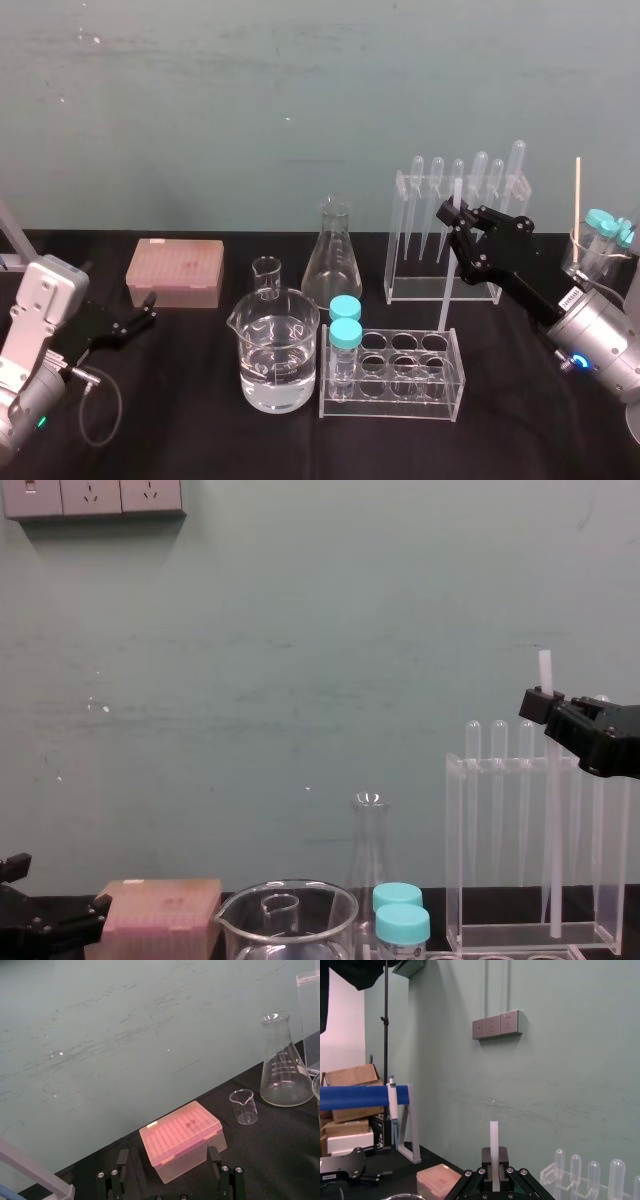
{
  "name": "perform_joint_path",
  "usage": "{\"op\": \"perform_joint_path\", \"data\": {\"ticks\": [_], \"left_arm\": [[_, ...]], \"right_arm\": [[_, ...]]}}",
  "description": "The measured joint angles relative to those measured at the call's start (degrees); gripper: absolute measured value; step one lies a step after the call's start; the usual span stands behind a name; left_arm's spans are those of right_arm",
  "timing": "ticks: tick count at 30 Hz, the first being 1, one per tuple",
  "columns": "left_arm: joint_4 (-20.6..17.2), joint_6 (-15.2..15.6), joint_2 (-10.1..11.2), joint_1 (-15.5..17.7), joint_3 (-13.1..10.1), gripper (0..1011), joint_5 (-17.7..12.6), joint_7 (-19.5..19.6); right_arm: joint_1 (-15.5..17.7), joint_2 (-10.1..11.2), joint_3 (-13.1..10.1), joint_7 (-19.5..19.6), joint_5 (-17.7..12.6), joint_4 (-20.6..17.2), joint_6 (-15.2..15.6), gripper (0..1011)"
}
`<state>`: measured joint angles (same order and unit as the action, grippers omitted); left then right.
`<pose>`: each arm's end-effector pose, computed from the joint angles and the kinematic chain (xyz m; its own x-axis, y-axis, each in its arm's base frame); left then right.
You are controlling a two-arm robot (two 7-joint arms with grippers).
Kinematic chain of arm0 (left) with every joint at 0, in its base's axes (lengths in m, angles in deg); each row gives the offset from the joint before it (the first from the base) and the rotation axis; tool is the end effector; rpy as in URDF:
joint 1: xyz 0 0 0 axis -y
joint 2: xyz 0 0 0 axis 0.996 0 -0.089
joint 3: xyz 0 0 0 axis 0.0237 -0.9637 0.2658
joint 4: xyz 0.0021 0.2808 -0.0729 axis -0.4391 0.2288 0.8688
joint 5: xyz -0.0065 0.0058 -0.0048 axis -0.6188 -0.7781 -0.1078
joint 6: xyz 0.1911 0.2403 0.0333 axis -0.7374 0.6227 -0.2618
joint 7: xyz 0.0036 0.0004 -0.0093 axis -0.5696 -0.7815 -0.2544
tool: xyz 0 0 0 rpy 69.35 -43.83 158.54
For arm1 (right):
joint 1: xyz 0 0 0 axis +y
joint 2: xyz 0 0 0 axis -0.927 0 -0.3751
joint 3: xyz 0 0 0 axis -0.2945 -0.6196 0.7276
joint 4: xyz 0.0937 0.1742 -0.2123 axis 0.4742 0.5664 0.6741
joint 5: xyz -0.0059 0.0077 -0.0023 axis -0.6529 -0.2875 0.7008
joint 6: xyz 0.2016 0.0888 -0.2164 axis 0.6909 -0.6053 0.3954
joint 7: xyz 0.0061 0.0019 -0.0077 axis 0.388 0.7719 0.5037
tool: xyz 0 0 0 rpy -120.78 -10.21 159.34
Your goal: Pick up the stirring rod with one hand, then place it down.
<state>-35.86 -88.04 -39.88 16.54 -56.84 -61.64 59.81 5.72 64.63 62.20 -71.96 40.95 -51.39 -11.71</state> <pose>0.3581 0.0826 -0.3021 0.2922 0.8803 0.3738 -0.9553 0.2874 0.0700 0.3952 -0.0677 -0.2610 0.6755 -0.7320 0.0890 0.6835 0.6669 0.2969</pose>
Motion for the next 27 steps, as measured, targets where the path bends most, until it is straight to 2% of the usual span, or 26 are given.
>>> {"op": "perform_joint_path", "data": {"ticks": [27], "left_arm": [[0.0, 0.0, 0.0, 0.0, 0.0, 1000, 0.0, 0.0]], "right_arm": [[0.0, 0.0, 0.0, 0.0, 0.0, 0.0, 0.0, 69]]}}
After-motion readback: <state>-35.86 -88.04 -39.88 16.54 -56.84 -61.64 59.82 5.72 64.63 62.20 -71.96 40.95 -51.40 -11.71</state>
